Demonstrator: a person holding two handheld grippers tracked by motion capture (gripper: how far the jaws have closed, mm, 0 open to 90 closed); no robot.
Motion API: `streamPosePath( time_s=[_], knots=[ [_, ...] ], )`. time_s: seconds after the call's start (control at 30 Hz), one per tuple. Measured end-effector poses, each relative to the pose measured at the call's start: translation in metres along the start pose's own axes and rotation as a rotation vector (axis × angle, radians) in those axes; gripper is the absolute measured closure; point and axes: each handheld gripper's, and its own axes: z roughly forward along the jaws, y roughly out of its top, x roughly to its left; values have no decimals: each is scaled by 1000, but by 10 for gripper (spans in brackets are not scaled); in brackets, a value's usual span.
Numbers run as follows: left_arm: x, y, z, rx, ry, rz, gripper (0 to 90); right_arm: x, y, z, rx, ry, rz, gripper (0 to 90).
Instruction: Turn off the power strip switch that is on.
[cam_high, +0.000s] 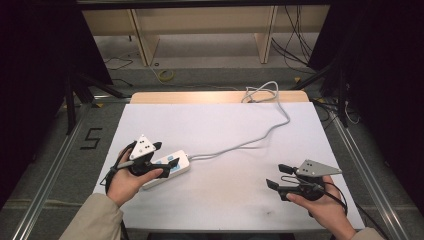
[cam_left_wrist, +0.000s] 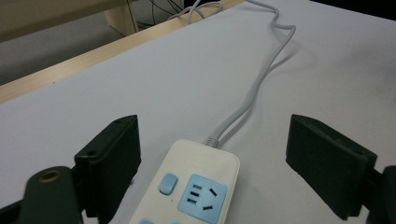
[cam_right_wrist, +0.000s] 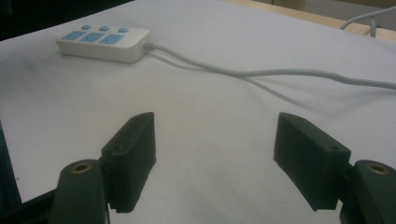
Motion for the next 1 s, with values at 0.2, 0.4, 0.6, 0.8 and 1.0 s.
streamPosePath(
  time_s=[0.2,0.4,0.6,0.8,1.0],
  knots=[
    [-8,-11,-6,16,-10,7,173,0,0,0,-2,0,-1,299],
    [-12,-20,-14,29,9,28,174,0,0,0,-3,3,-4,295],
    [-17,-30,-22,45,17,35,176,0,0,-1,-1,2,-6,294],
    [-22,-35,-28,54,12,34,179,-1,0,-1,1,3,-11,291],
    [-23,-35,-26,50,5,33,180,-1,0,-1,2,4,-12,289]
  ],
)
